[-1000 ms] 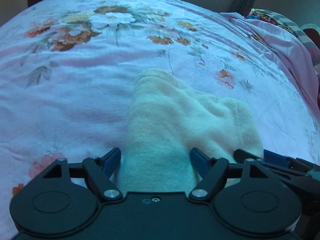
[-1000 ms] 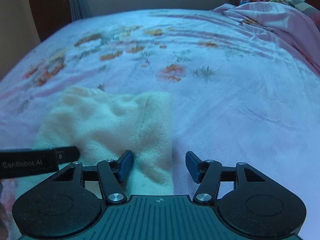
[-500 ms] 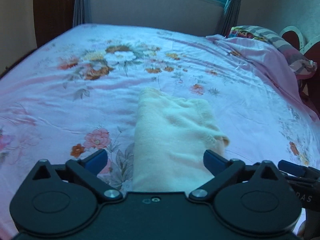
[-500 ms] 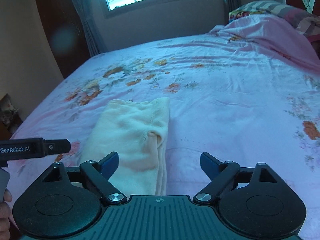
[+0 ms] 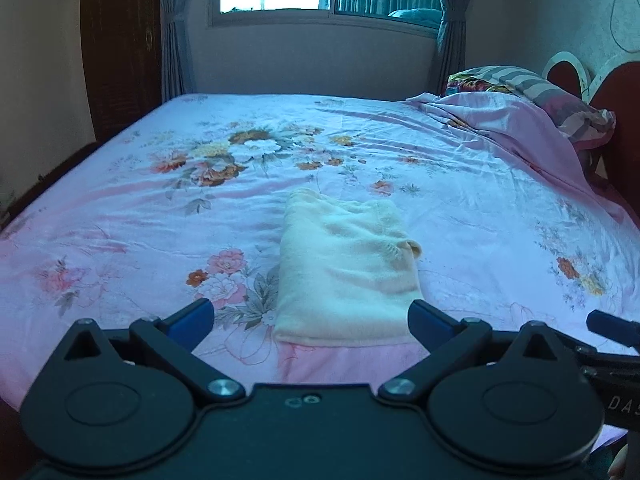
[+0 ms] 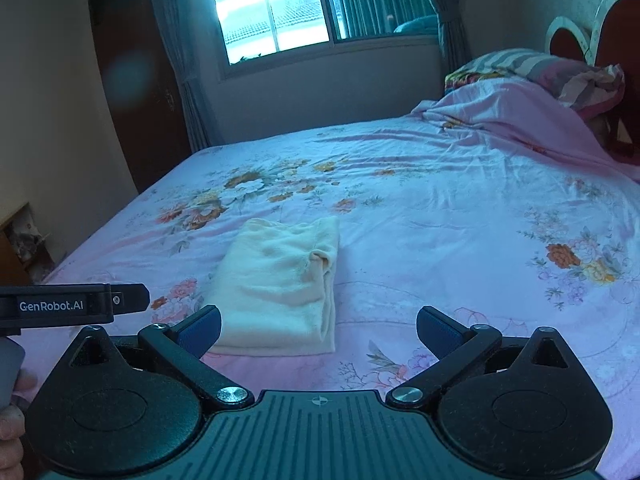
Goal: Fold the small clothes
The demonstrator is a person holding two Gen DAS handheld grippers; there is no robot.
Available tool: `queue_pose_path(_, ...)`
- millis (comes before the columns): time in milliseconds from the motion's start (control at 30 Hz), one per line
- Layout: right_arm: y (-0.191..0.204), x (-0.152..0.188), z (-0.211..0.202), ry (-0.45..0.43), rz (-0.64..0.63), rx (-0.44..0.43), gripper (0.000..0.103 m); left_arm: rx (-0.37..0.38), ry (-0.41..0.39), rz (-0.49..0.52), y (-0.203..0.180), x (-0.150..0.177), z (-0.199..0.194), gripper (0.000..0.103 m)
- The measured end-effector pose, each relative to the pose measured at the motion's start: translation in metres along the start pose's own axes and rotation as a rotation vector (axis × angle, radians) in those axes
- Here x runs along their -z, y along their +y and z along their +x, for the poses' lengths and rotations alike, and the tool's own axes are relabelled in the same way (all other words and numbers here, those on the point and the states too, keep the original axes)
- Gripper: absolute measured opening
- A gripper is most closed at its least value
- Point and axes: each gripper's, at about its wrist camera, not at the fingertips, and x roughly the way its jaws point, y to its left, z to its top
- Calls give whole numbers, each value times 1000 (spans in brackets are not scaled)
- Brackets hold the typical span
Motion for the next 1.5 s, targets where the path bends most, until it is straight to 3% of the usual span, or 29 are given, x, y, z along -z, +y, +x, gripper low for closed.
queue_pose_path(200, 5, 13, -21, -47, -9, 5, 103, 1, 3, -4, -2, 12, -18, 102)
queue_pose_path(333, 8, 14, -29, -78, -37, 5, 103, -48, -5, 34, -7, 15, -27, 102)
queue_pose_path(533, 0, 12, -36, -98, -15, 7, 103, -71, -75, 99, -20, 18, -43, 102)
queue_pose_path(667, -3, 13, -40, -102, -16, 11, 103, -128, -119, 135, -29, 23, -47, 101)
queue_pose_path(833, -3, 13, -42, -102, -17, 16, 103, -69, -88, 84, -26, 26, -47, 101)
queue_pose_path(1133, 4, 11, -40, -93, -29, 26, 103, -84, -131, 44, -16, 27, -52, 102)
queue_pose_path(1500, 8, 10, -36, -88, -50, 18, 103, -48, -92, 41, -12, 27, -43, 102)
